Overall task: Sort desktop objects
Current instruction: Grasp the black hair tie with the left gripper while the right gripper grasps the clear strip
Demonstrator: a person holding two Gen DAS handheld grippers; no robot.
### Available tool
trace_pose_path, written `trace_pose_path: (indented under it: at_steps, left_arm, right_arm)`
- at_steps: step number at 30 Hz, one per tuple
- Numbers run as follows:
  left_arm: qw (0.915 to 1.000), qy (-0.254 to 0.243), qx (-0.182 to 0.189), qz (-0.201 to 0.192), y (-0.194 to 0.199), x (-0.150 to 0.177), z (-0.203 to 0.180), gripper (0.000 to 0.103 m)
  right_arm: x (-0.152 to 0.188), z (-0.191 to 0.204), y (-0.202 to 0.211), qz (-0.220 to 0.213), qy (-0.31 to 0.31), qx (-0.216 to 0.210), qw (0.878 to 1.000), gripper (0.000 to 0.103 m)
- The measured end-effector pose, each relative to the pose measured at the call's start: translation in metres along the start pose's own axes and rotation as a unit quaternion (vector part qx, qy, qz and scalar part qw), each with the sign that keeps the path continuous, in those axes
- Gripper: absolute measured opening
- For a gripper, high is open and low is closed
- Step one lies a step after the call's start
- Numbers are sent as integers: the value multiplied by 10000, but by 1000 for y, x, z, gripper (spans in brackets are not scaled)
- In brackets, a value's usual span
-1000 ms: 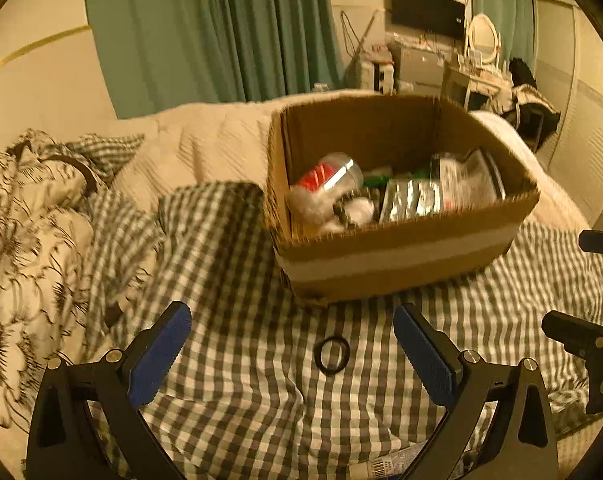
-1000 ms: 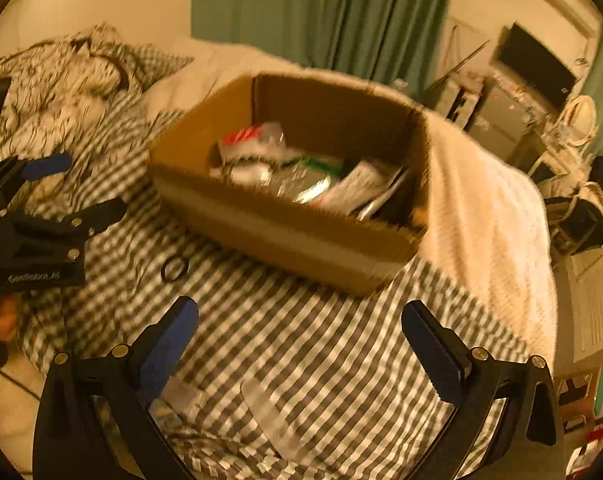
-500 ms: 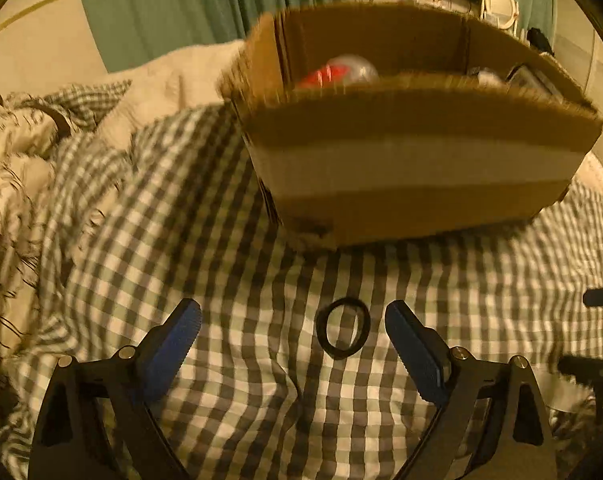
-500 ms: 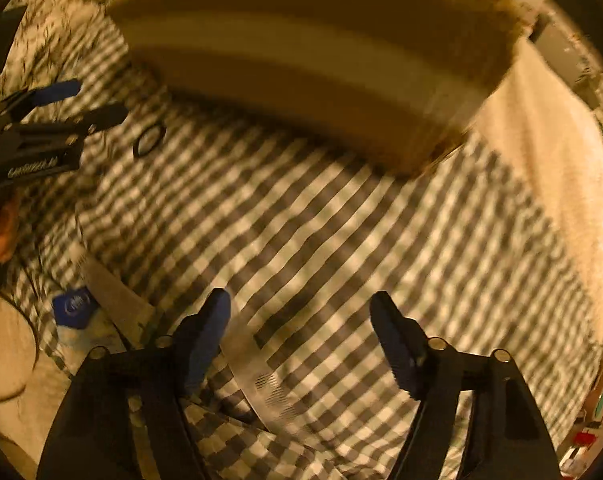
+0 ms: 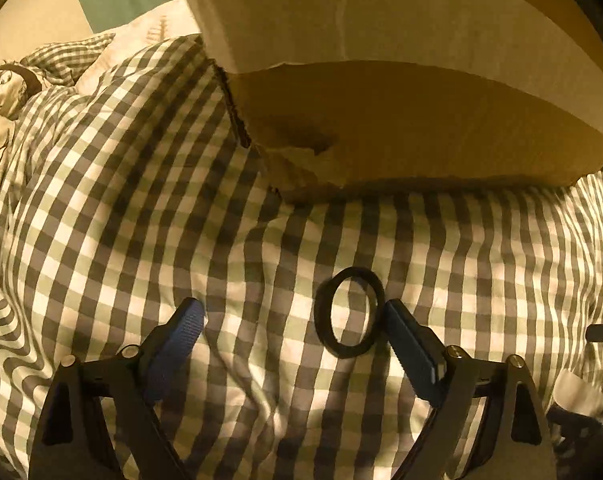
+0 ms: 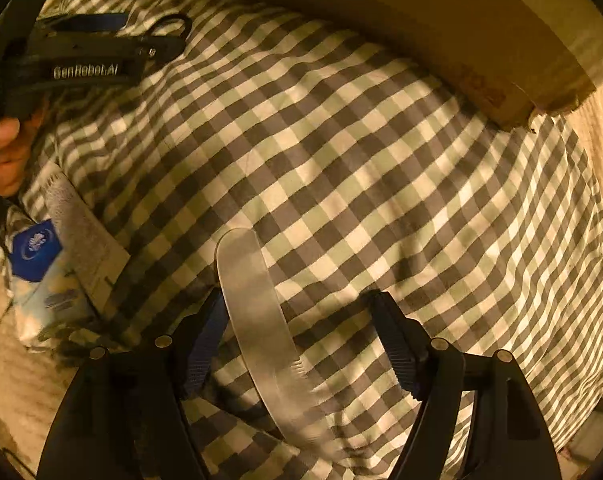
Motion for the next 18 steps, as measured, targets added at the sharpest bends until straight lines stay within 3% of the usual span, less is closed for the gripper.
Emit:
trace_pose_path:
  at_steps: [3, 5, 8, 11, 13, 18]
  left_arm:
    - [9999, -19, 112, -29, 2, 2, -4, 72]
    - [9997, -72, 196, -80, 5, 3, -7, 45]
    - [9998, -115, 38, -152, 11, 6, -8, 27]
    - [9999, -72, 63, -119, 17, 7, -3, 15]
    - [9997, -77, 127, -187, 26, 6, 0, 10]
    - [9987, -219, 147, -447, 47, 5, -7, 5]
  right_arm:
    - [0, 1, 0, 28, 2, 56, 10000, 74]
    - [-2, 4, 3, 21, 25, 97, 9999, 72]
    - [-4, 9, 7, 21, 22, 131, 9999, 71]
    - [-4, 7, 15, -101, -11, 153, 9998, 58]
    - [-5, 2, 27, -288, -172, 254, 9991, 27]
    - [-4, -5, 43, -576, -385, 243, 9973, 24]
Point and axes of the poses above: each gripper's, at about its wrist camera, not at the fingertips, and y roughly against the way its jaws point, z to its left, x to its underside, the point moved 1 cm from there along -y, roughly the way its jaws point, and after that the axes turned 12 degrees about z, right-handed, at the moved point
